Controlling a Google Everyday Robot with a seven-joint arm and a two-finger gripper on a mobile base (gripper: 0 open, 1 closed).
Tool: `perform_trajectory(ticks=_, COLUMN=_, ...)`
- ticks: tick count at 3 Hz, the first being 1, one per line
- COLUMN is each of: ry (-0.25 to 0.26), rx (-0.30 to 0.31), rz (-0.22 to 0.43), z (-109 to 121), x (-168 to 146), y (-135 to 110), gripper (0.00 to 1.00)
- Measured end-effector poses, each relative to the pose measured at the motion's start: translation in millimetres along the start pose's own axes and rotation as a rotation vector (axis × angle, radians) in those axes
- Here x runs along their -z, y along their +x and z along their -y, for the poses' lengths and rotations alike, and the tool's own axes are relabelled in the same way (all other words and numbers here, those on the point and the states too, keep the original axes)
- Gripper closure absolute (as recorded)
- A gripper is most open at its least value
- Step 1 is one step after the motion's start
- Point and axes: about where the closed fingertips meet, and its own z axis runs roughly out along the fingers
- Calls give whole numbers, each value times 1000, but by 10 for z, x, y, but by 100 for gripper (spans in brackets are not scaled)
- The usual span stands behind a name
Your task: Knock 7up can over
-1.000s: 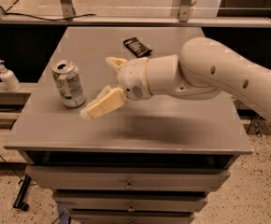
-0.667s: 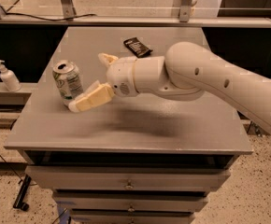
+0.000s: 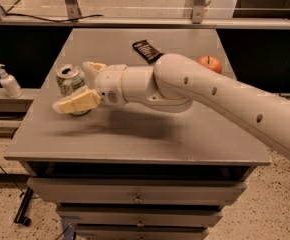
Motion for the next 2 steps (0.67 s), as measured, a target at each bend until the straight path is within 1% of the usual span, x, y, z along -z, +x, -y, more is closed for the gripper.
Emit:
perform_trajectory(ticks=1, ry=-20, rx=-10, rz=18, z=-40, x=-149, y=24, gripper=41)
perform_trajectory(ticks=2, ry=-29, rx=-11, rz=9, z=-52, x=-170, y=44, gripper=64)
